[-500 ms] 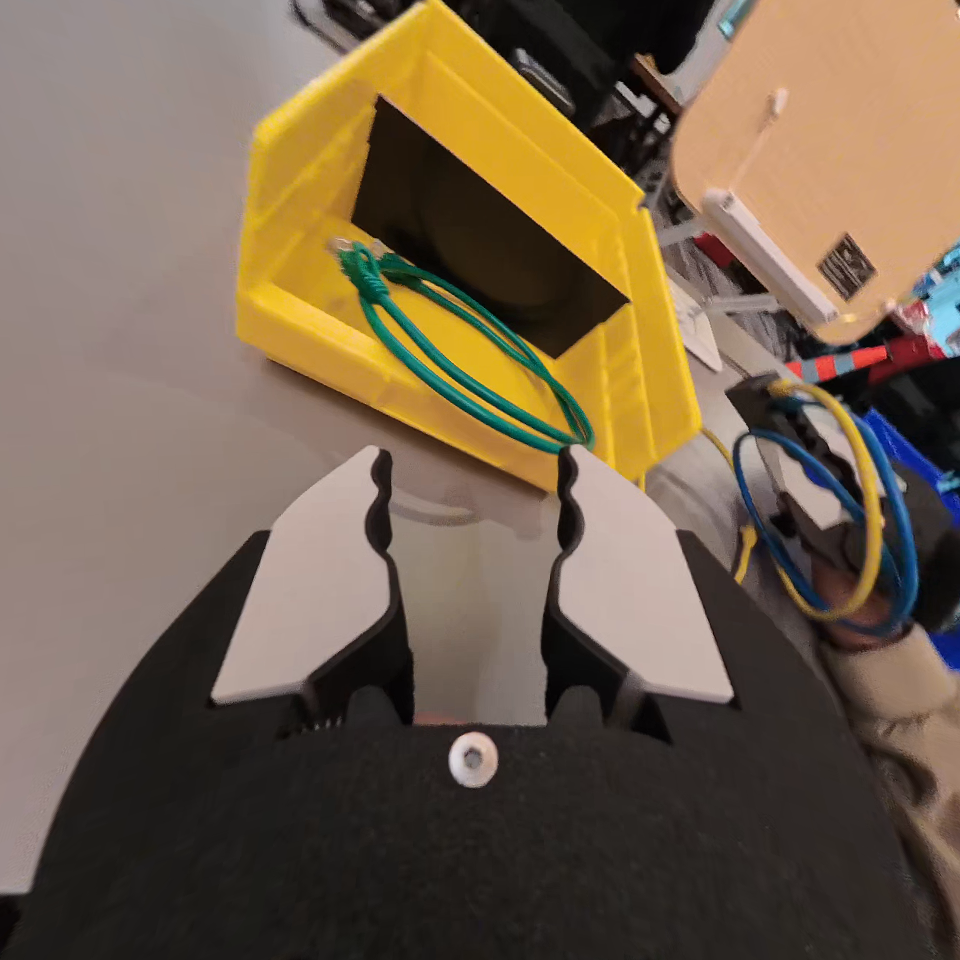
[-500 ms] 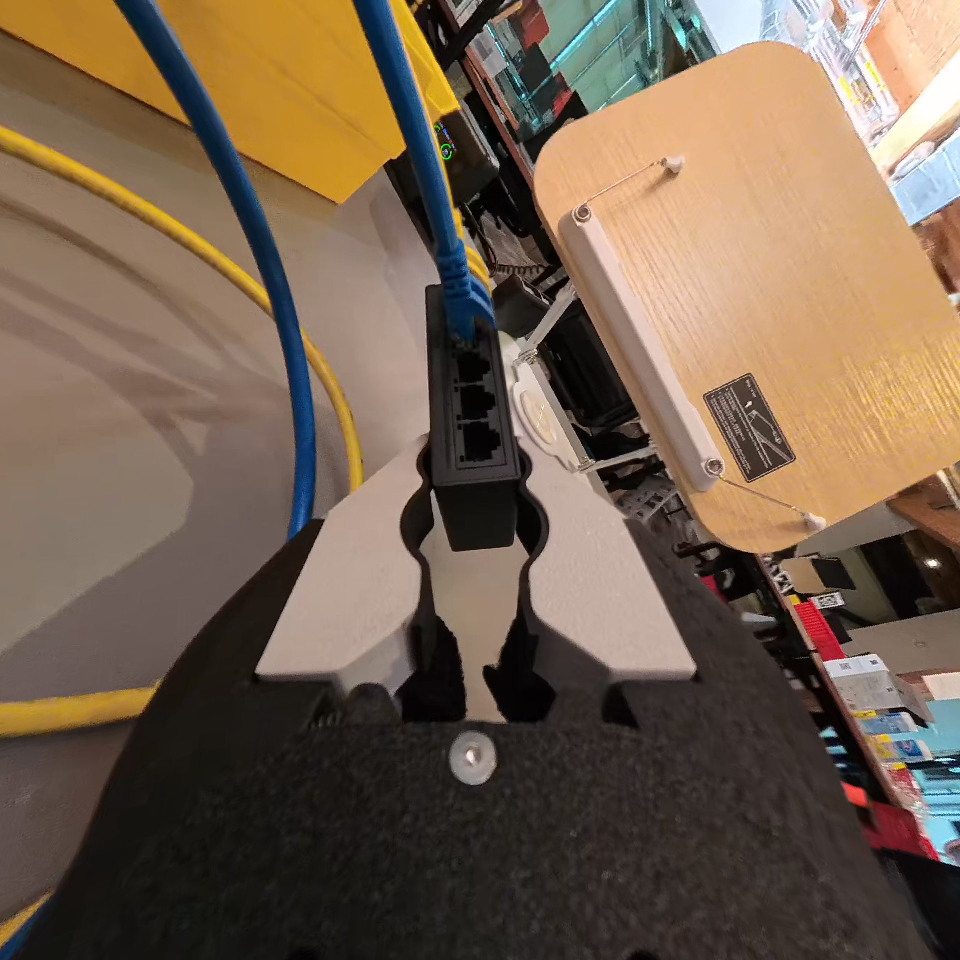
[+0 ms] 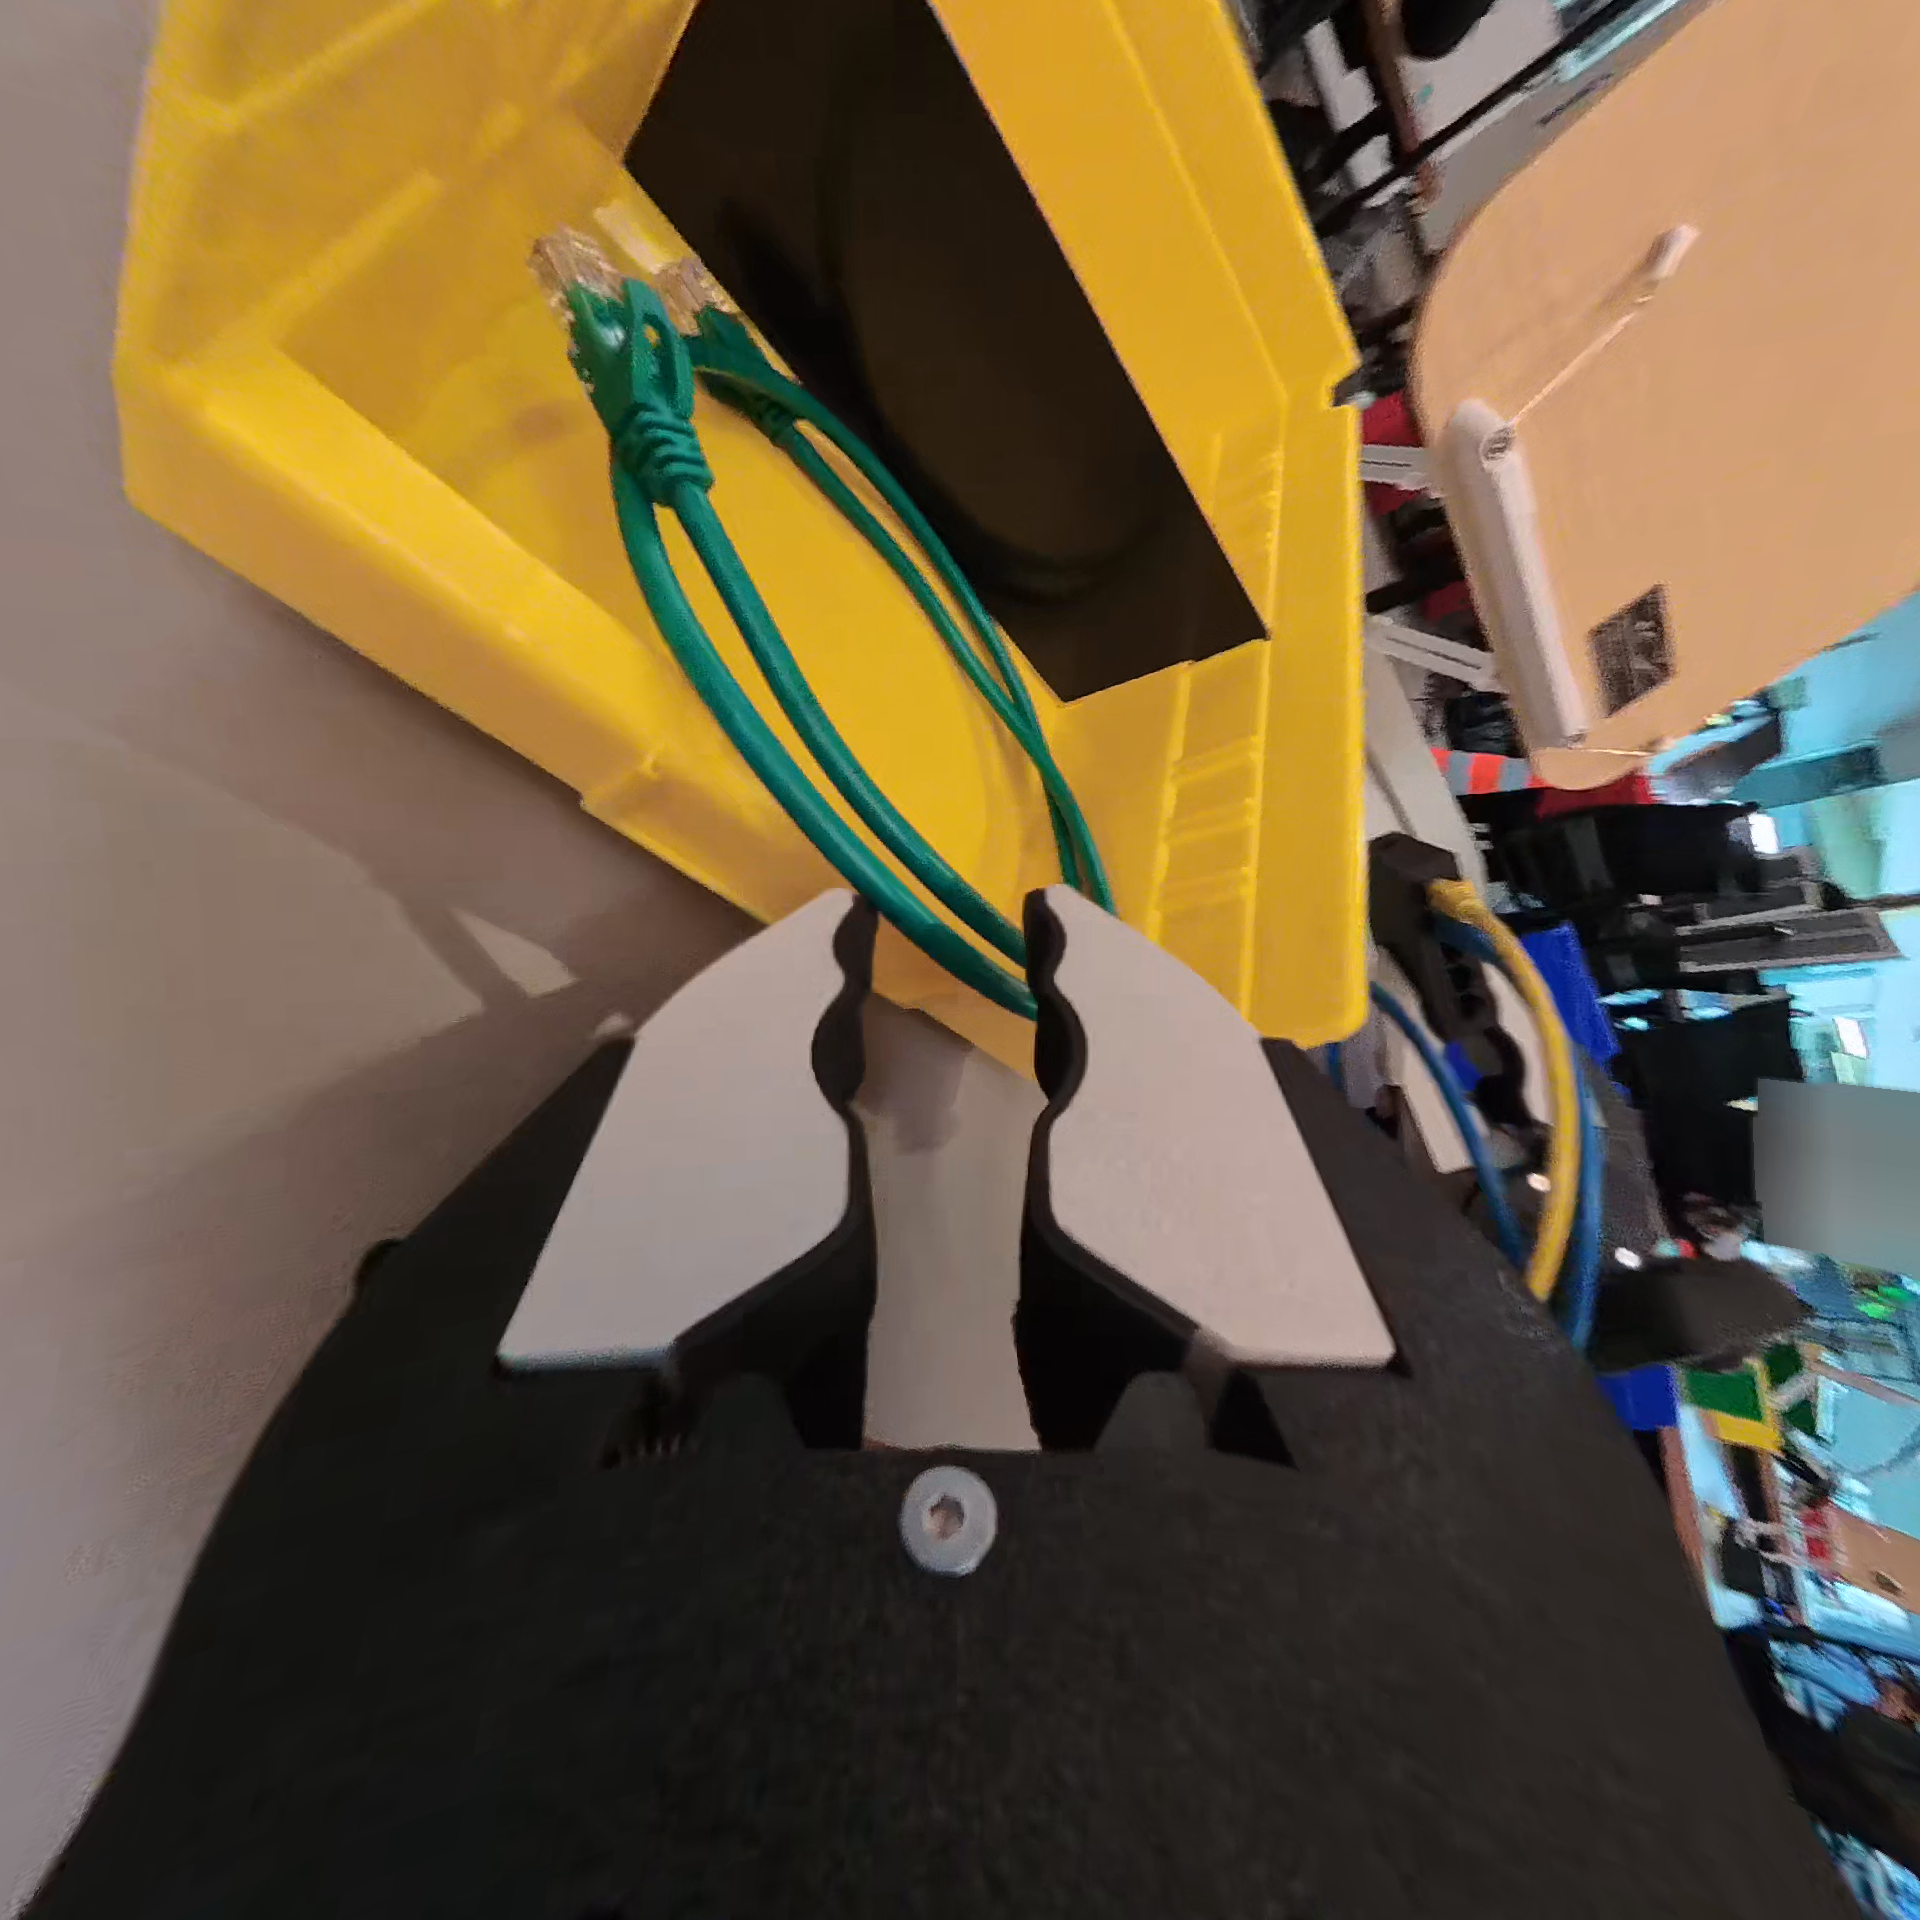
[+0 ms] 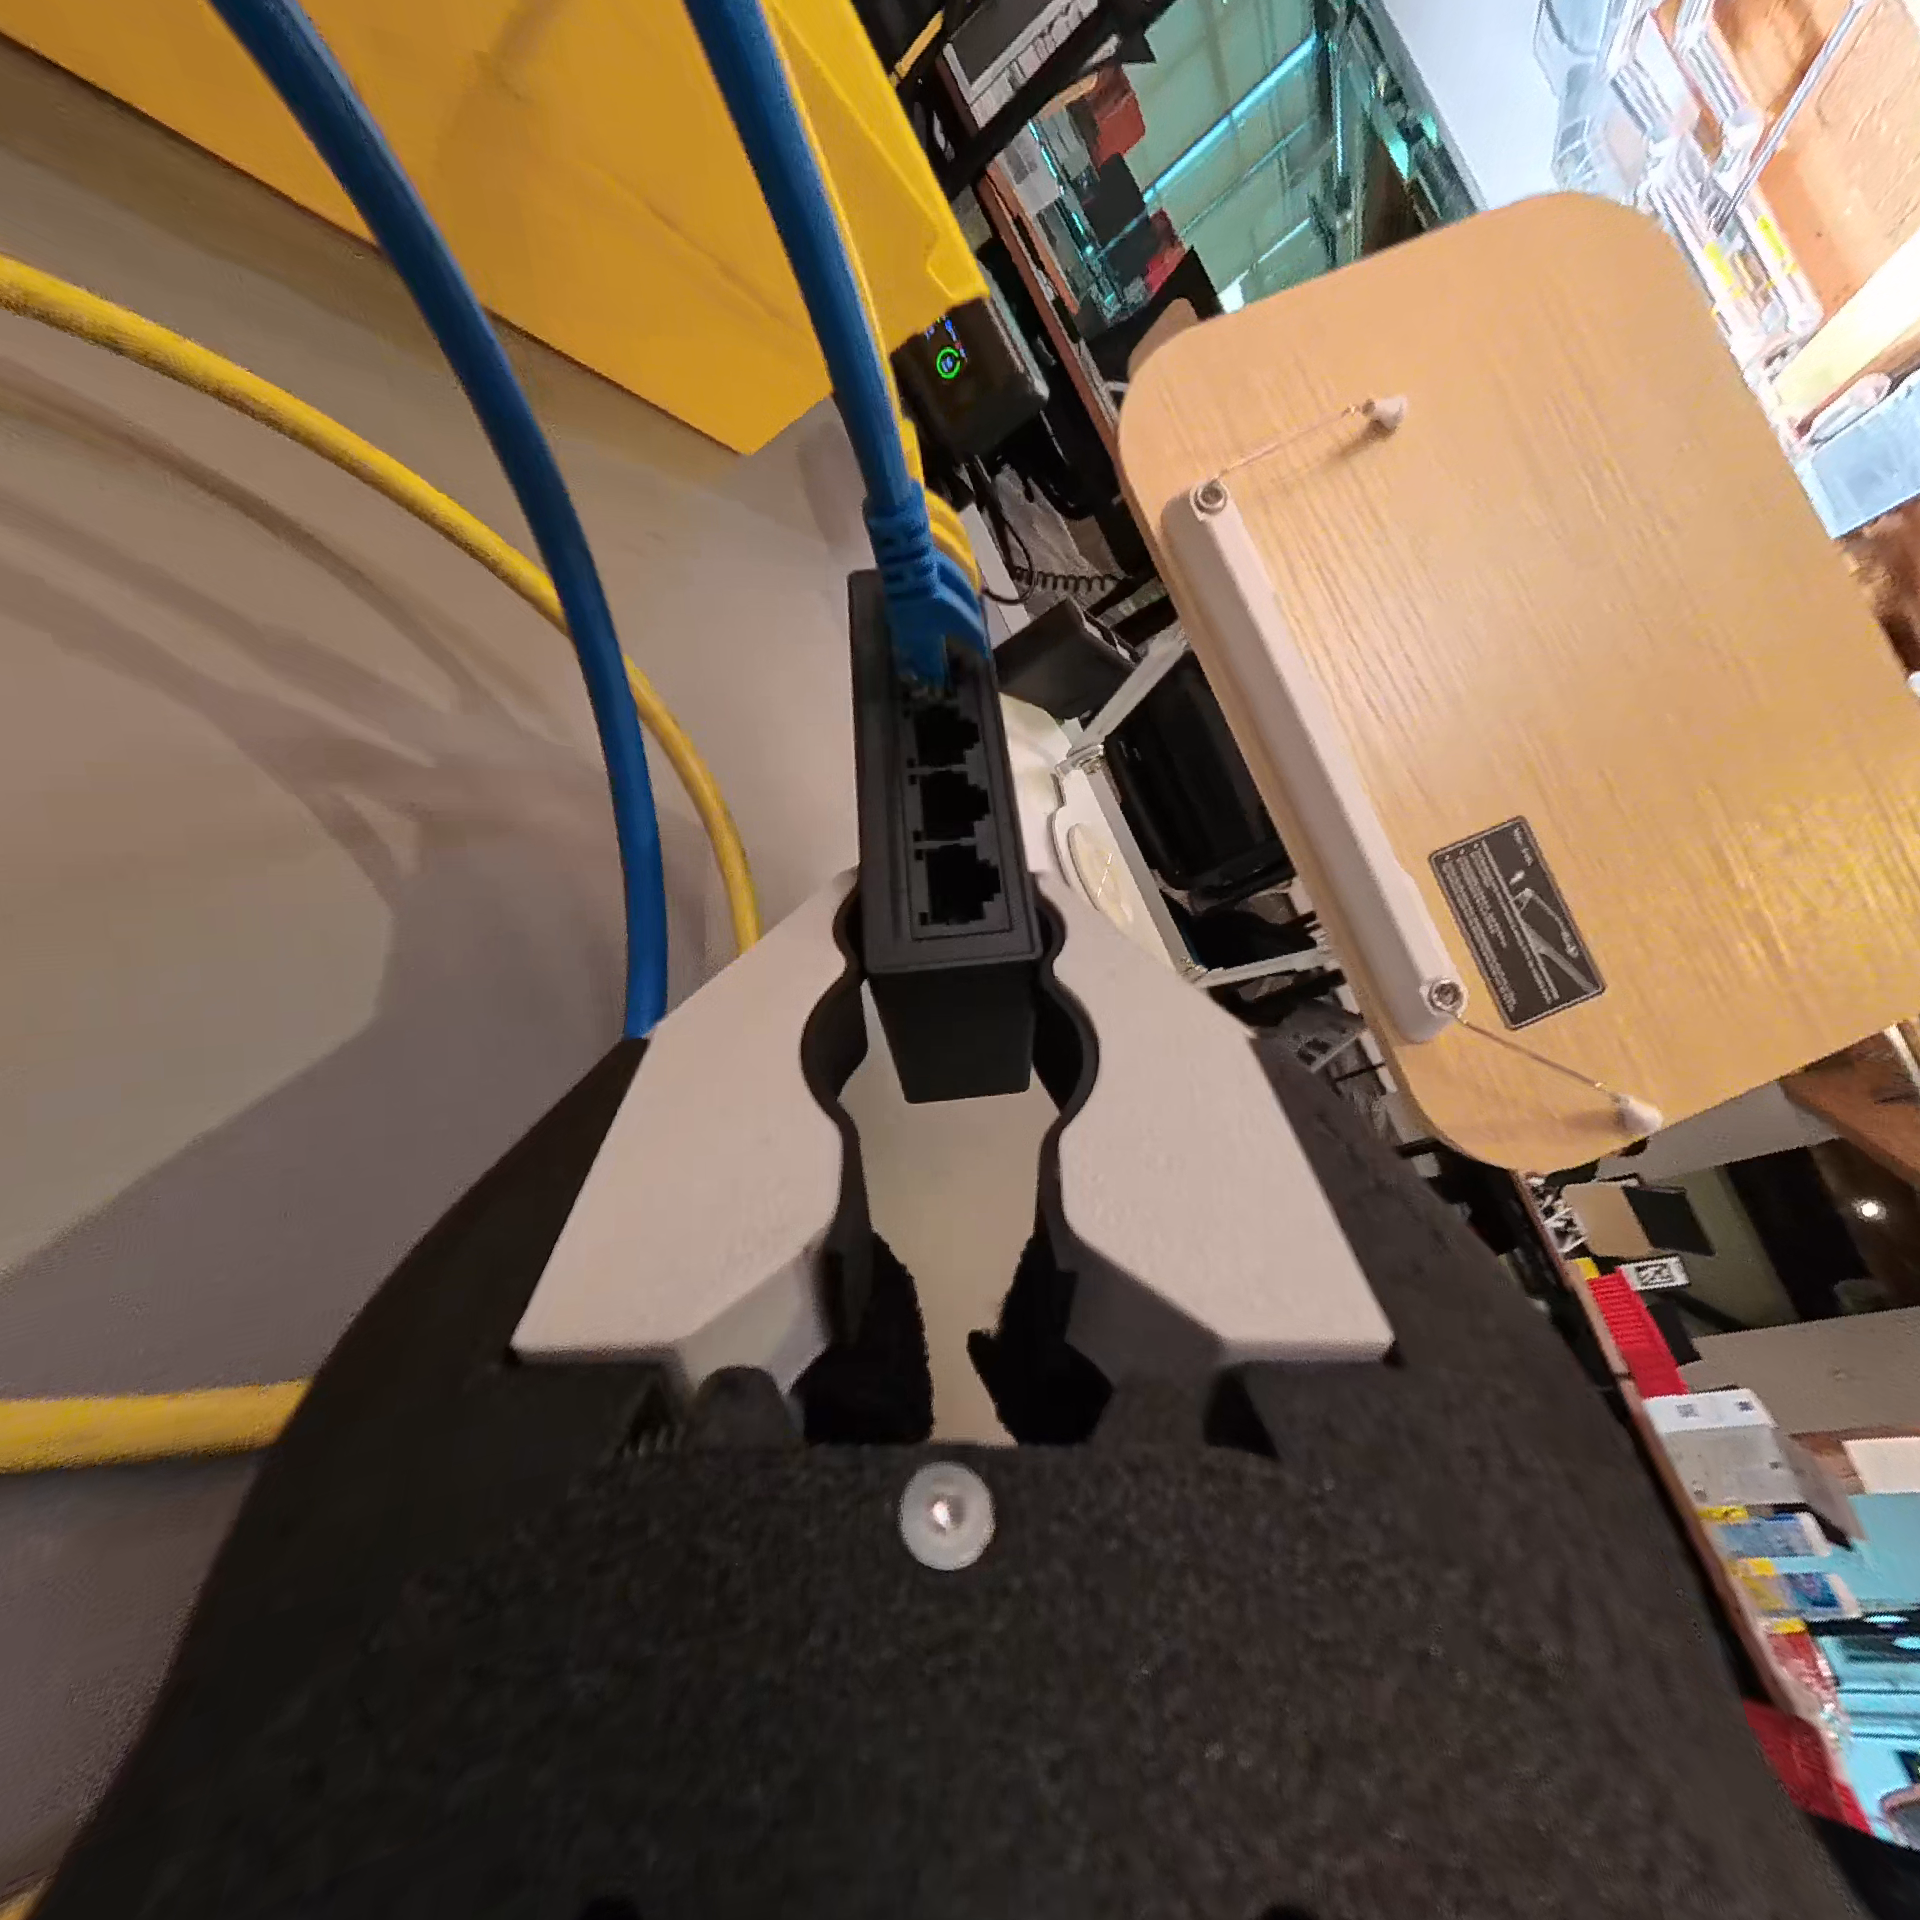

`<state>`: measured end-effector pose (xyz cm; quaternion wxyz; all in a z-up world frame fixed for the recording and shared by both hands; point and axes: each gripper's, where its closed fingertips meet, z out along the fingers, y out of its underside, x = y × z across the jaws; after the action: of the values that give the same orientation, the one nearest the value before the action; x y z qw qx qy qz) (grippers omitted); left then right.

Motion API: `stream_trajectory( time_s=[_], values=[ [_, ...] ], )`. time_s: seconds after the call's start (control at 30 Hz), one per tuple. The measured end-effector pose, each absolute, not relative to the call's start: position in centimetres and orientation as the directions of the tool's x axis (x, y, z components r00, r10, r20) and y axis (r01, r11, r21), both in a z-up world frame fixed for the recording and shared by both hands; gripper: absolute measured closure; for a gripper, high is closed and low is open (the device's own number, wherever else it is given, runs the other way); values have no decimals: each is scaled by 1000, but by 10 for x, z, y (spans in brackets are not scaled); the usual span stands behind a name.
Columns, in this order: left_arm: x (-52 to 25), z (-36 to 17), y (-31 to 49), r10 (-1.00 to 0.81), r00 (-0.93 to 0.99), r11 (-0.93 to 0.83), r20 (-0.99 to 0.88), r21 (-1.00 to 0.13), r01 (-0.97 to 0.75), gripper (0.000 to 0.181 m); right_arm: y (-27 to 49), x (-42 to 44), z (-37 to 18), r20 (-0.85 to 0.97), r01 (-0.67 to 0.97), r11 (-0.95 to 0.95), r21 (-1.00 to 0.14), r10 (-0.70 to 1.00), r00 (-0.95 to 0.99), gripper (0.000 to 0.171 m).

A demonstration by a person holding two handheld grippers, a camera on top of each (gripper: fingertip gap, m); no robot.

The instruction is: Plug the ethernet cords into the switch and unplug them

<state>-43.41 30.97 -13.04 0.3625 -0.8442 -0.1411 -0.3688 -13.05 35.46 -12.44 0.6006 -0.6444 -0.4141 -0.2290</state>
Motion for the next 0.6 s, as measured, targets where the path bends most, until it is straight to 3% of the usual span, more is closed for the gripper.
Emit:
stream_trajectory(
  time_s=[0.07,0.3,0.6],
  values=[
    [-429,-124,309,-87,653,-687,752,-521,507,165,353,-133,-124,808,822,76,-564,254,531,144],
    [-422,-115,306,-163,611,-653,774,-549,522,174,354,-132,-123,808,821,73,-566,249,535,144],
    [-401,0,262,-531,523,-487,667,-745,456,175,354,-117,-104,765,765,86,-639,182,618,144]
  ],
)
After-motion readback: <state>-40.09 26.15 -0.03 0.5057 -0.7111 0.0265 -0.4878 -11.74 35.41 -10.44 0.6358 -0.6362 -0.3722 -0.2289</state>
